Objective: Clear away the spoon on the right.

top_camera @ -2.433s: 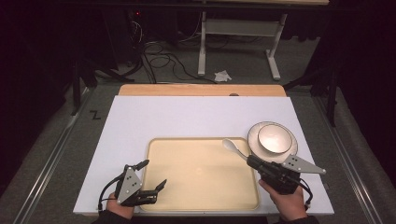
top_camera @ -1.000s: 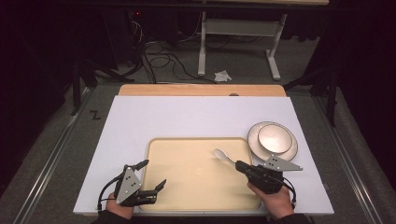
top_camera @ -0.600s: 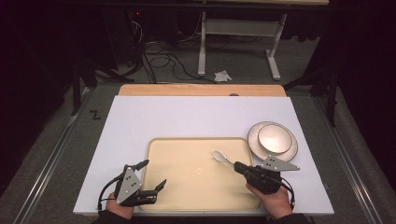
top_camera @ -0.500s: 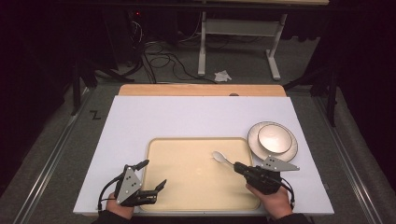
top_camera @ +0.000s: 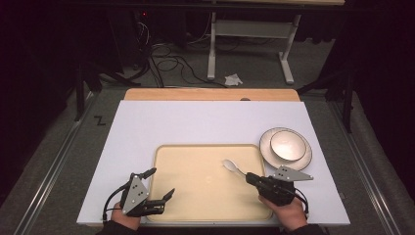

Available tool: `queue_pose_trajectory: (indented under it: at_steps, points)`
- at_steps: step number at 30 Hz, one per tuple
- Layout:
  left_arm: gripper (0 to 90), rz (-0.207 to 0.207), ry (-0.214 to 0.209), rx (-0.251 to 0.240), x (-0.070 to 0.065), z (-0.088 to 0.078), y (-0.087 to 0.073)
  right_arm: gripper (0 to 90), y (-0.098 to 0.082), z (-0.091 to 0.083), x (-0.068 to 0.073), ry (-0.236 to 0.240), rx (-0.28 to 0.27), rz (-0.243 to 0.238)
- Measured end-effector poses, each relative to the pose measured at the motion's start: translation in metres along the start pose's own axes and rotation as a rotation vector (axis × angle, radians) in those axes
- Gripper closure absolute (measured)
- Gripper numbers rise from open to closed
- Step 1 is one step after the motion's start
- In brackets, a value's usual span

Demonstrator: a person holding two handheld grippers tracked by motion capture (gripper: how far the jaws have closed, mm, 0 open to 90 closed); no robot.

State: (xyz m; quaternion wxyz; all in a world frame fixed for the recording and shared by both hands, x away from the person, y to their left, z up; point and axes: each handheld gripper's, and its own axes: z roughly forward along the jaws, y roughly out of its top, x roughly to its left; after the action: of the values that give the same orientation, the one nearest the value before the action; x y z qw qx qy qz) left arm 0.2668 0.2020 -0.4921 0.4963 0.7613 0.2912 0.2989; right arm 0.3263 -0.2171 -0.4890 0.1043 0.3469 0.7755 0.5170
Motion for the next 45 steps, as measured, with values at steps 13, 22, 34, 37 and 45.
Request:
queue_pose_trajectory:
  at_steps: [13,22,34,37,45]
  points:
    - [15.8,-0.001,0.0,0.002,0.0,0.0,0.0,65.0,0.003,-0.006,-0.004,-0.037,-0.03,0.01]
    - [15.8,-0.008,0.005,-0.003,0.001,-0.001,0.0,90.0,0.014,0.016,0.006,-0.074,0.054,-0.062]
    - [15.9,-0.009,0.001,-0.017,0.001,-0.004,0.0,90.0,0.045,0.091,0.012,-0.164,0.297,-0.175]
    - [15.8,-0.007,-0.001,-0.016,0.001,-0.003,0.0,90.0,0.045,0.099,0.009,-0.171,0.324,-0.173]
    - [15.9,-0.01,0.001,-0.018,0.001,-0.004,0.0,90.0,0.043,0.103,0.003,-0.195,0.352,-0.176]
